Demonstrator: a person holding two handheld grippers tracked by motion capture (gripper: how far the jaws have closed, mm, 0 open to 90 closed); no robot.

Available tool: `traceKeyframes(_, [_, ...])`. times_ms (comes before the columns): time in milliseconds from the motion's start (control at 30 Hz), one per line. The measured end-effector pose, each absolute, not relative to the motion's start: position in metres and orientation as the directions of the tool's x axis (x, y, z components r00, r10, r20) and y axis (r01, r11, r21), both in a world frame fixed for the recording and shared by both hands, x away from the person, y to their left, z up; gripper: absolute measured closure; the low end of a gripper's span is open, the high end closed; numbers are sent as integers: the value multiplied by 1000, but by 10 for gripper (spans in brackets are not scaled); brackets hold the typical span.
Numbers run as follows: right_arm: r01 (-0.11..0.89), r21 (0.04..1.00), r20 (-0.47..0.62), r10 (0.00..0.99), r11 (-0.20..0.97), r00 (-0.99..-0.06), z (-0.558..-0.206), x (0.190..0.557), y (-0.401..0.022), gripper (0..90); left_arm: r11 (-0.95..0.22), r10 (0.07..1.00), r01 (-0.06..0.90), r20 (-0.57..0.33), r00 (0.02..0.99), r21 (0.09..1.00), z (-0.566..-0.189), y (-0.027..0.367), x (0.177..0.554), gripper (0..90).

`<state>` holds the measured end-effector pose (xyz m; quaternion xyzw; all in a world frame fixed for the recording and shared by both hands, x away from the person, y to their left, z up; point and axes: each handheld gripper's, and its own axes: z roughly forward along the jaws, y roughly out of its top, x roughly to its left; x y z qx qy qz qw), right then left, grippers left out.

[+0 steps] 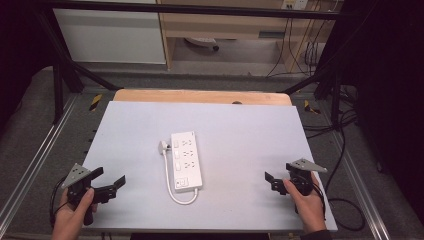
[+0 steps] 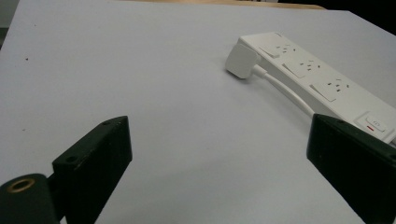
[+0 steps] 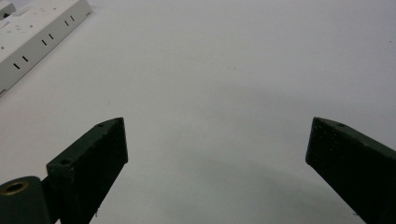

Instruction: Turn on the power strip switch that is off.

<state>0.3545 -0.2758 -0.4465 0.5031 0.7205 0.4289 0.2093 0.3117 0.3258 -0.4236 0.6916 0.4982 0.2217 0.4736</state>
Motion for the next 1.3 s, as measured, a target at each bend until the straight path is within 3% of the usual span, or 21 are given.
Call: traceKeyframes(1300, [542,825,130,879,160,-458,-447,357,-267,40,-8,879,443,-204,430,897,-405,323,318,79])
